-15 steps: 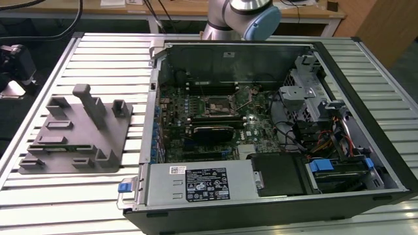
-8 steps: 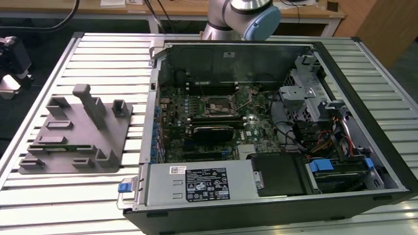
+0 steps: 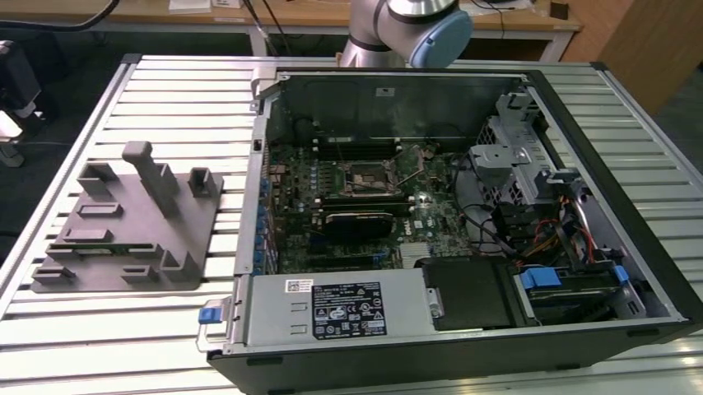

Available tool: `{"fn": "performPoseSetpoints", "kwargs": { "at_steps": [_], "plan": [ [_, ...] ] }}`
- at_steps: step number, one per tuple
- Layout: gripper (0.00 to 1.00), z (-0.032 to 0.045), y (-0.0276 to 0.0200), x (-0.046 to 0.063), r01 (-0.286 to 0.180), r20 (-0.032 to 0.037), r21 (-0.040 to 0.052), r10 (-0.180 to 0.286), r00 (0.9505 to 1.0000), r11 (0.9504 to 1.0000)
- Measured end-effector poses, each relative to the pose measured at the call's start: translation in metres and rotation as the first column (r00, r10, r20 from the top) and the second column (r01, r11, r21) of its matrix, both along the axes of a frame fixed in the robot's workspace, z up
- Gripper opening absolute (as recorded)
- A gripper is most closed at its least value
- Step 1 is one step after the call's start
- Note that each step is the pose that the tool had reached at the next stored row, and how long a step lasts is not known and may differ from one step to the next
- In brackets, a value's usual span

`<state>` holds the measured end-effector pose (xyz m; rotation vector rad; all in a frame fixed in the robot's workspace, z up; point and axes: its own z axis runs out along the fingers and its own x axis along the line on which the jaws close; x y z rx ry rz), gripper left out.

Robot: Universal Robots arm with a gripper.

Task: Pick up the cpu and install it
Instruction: 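Pick up the cpu and move it towards the insertion slot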

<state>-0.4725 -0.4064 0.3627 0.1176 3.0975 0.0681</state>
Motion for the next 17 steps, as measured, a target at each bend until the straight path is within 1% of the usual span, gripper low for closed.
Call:
{"fn": "performPoseSetpoints", "kwargs": {
  "at_steps": [6, 7, 17],
  "plan": [
    [0.55, 0.0161, 0.0, 0.0, 0.0, 0.0004, 0.0, 0.0, 1.0, 1.0],
    [0.55, 0.017, 0.0, 0.0, 0.0, 0.0005, -0.0001, 0.0, 1.0, 1.0],
    [0.55, 0.0172, 0.0, 0.002, 0.0, 0.0004, 0.0, 0.0, 1.0, 1.0]
  ]
}}
